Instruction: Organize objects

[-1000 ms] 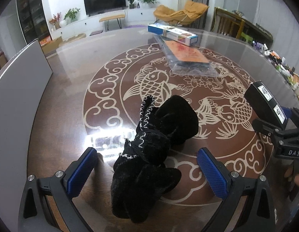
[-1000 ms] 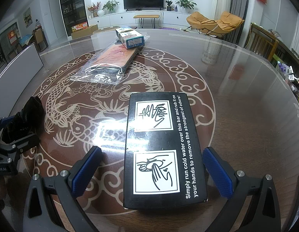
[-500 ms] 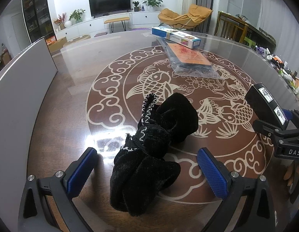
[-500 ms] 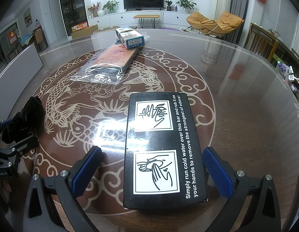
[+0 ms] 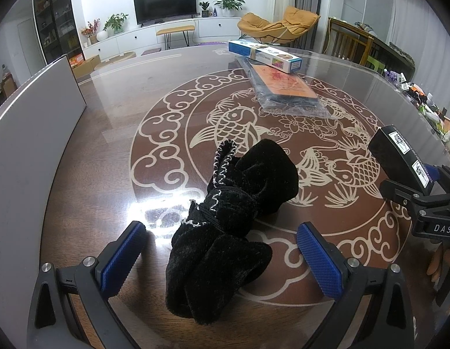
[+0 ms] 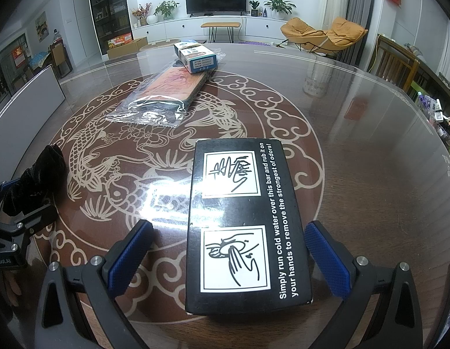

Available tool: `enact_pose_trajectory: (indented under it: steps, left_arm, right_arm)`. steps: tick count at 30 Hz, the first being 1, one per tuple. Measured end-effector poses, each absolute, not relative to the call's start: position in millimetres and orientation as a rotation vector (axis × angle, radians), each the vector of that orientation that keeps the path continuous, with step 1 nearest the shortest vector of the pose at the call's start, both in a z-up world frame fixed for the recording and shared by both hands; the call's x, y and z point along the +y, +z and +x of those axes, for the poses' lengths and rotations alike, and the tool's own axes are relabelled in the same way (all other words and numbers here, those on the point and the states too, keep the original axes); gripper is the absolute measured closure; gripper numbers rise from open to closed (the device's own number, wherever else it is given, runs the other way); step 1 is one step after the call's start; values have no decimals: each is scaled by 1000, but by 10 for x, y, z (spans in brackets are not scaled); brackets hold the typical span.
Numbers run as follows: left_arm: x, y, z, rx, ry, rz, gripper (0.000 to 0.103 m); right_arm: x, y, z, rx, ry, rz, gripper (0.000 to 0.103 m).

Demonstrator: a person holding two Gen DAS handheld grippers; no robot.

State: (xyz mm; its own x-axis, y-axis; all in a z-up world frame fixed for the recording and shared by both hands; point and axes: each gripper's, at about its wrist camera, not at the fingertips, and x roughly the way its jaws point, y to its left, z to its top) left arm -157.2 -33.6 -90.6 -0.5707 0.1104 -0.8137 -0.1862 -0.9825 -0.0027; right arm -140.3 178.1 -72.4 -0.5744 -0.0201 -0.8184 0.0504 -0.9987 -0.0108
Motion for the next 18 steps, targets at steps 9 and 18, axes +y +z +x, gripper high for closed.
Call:
enact_pose_trajectory:
  steps: [9,18]
  left_arm:
    - [-348,-902,-1568,122,2641,-1360,0]
    - [-355,-900,-1560,126,2640,-1363,0]
  right_arm:
    - [1786,-718,-1393,50,-2752,1431,0]
    - [1789,-716,-1389,51,-2752,1429,0]
